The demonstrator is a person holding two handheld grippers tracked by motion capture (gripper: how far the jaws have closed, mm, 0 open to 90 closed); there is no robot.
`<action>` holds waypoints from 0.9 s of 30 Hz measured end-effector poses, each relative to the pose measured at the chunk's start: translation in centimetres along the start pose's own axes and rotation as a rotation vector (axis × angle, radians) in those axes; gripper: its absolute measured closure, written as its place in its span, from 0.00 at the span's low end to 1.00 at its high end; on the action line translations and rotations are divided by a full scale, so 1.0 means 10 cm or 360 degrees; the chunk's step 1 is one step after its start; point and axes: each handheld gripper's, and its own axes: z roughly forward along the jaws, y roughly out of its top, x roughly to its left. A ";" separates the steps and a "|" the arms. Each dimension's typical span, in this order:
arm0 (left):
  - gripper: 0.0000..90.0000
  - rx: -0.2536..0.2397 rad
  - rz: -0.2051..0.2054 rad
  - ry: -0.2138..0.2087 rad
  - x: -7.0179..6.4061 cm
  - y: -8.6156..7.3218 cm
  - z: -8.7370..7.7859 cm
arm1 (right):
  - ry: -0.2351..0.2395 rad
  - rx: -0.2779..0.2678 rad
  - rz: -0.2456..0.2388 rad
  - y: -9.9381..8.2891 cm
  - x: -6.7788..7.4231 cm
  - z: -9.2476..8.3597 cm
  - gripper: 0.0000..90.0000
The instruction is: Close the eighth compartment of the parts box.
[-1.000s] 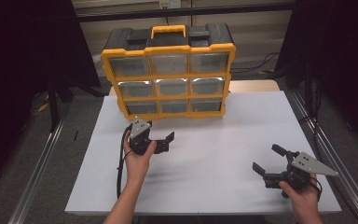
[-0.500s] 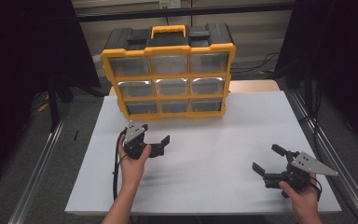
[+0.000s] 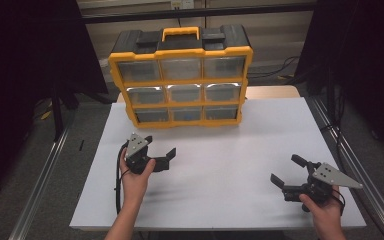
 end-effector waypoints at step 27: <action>0.03 -0.0027 0.0020 0.0012 0.12 -0.11 -0.21 | 0.0007 0.0005 0.0002 0.00 0.01 0.00 0.00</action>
